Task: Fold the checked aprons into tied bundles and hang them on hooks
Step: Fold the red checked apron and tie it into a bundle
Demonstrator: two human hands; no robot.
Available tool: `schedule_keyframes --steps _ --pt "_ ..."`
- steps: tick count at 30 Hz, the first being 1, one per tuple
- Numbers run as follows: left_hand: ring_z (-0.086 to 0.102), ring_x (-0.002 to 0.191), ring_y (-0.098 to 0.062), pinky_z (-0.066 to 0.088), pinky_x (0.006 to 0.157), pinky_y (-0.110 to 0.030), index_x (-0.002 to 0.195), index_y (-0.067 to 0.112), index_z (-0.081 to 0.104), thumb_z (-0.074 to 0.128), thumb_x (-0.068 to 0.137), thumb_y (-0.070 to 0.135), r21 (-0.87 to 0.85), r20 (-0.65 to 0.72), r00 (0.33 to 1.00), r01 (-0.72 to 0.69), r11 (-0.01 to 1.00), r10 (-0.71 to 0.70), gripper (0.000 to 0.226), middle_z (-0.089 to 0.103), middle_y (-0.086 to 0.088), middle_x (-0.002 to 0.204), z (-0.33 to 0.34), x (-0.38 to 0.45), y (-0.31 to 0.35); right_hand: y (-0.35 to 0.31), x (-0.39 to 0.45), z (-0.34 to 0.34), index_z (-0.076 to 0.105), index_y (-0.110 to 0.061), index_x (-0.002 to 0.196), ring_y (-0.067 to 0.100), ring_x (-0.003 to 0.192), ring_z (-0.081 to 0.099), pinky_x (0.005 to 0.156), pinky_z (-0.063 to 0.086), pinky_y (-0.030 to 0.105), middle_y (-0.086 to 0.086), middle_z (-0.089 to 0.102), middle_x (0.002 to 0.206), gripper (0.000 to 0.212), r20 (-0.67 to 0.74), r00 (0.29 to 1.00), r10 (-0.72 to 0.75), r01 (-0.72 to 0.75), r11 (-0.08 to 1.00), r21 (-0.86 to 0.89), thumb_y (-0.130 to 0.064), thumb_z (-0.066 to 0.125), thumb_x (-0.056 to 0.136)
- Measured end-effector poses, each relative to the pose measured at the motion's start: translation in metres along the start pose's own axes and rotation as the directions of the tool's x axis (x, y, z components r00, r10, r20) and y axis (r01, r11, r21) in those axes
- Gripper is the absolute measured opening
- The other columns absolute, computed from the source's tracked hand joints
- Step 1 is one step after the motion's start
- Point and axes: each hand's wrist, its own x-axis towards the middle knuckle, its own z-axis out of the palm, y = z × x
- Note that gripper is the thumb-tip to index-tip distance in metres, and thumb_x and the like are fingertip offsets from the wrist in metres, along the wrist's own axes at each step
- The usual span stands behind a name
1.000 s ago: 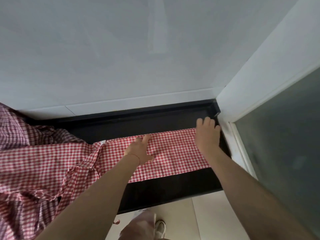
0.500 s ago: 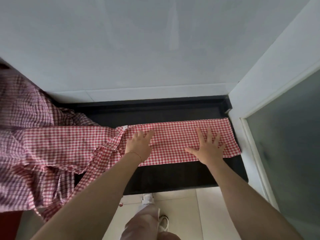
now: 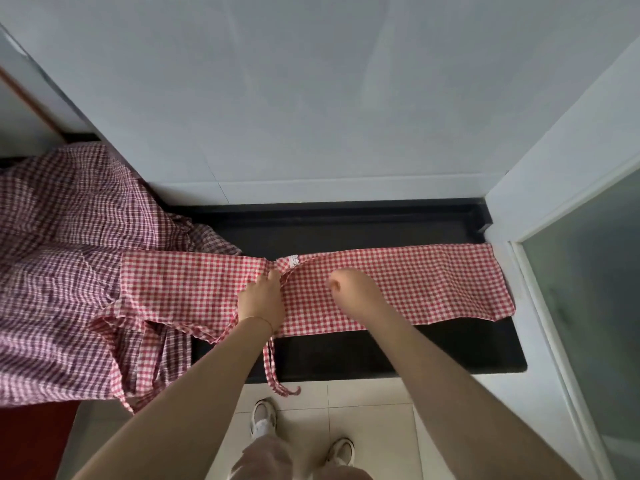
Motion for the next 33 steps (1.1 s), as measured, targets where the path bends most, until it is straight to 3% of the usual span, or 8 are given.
schedule_keyframes --steps 3,7,11,17,22,26,29,33 --pt "0.058 0.085 -0.019 0.049 0.072 -0.033 0.12 0.016 0.053 0.043 0.098 0.013 -0.102 0.007 1.0 0.003 0.995 -0.002 0.024 0.067 -0.005 0.108 -0.015 0.012 -0.013 -0.037 0.009 0.035 0.06 -0.014 0.127 0.02 0.118 0.056 0.103 0.047 0.034 0.005 0.059 0.129 0.029 0.022 0.992 -0.126 0.125 0.991 0.039 -0.015 0.052 0.099" --pt "0.061 0.106 -0.024 0.048 0.082 -0.034 0.119 0.019 0.059 0.052 0.097 0.029 -0.037 0.064 0.996 -0.062 0.997 0.064 0.025 0.064 -0.004 0.119 -0.032 0.034 -0.042 -0.061 0.019 0.056 0.038 -0.022 0.147 0.026 0.136 0.04 0.108 0.044 0.04 0.008 0.042 0.147 0.052 0.041 0.996 -0.08 0.086 0.979 -0.184 -0.02 0.056 0.098" --pt "0.06 0.108 -0.024 0.053 0.09 -0.043 0.119 0.02 0.064 0.037 0.09 0.075 0.0 0.03 0.999 -0.039 0.999 0.039 0.067 0.062 -0.006 0.121 -0.042 0.051 -0.068 -0.072 0.027 0.059 0.021 -0.032 0.155 0.029 0.14 0.035 0.106 0.045 0.043 0.011 0.033 0.152 0.06 0.027 1.0 -0.016 0.022 0.973 -0.231 -0.042 0.047 0.102" --pt "0.042 0.131 -0.039 0.051 0.091 -0.044 0.152 0.032 0.022 0.049 0.099 0.042 0.072 0.153 0.985 -0.091 0.993 0.079 0.06 0.021 -0.013 0.156 -0.05 0.071 -0.116 -0.095 0.039 0.067 0.009 -0.034 0.158 0.034 0.137 0.033 0.105 0.043 0.044 0.015 0.031 0.15 0.084 0.044 0.991 0.127 -0.105 0.936 -0.335 -0.061 0.054 0.092" --pt "0.05 0.121 -0.039 0.051 0.081 -0.036 0.15 0.022 0.019 0.059 0.092 0.032 -0.011 0.181 0.982 -0.058 0.998 0.059 0.071 0.028 -0.017 0.149 -0.053 0.079 -0.126 -0.101 0.044 0.067 0.001 -0.045 0.155 0.037 0.136 0.031 0.105 0.04 0.047 0.017 0.027 0.15 0.087 0.08 0.982 0.17 -0.133 0.93 -0.343 -0.07 0.05 0.088" --pt "0.054 0.122 -0.04 0.052 0.077 -0.034 0.151 0.019 0.025 0.042 0.098 0.053 0.007 0.19 0.977 -0.099 0.995 0.096 0.065 0.02 -0.022 0.156 -0.06 0.068 -0.107 -0.103 0.046 0.072 0.002 -0.051 0.152 0.044 0.135 0.029 0.105 0.042 0.053 0.019 0.026 0.148 0.085 0.111 0.978 0.175 -0.12 0.917 -0.381 -0.074 0.049 0.085" --pt "0.056 0.121 -0.04 0.052 0.073 -0.032 0.154 0.022 0.028 0.035 0.082 0.085 0.058 0.253 0.965 -0.088 0.994 0.07 0.096 0.017 -0.018 0.16 -0.05 0.063 -0.095 -0.104 0.049 0.074 0.0 -0.052 0.152 0.046 0.132 0.032 0.1 0.047 0.054 0.022 0.029 0.146 0.082 0.11 0.977 0.183 -0.123 0.903 -0.412 -0.072 0.048 0.088" --pt "0.049 0.125 -0.048 0.054 0.092 -0.049 0.149 0.013 0.038 0.052 0.073 0.083 0.169 0.273 0.962 -0.061 0.984 0.012 0.104 0.02 -0.016 0.156 -0.039 0.059 -0.089 -0.105 0.057 0.074 -0.013 -0.053 0.149 0.048 0.125 0.04 0.099 0.047 0.054 0.028 0.033 0.14 0.084 0.143 0.974 0.177 -0.088 0.872 -0.481 -0.075 0.041 0.089"
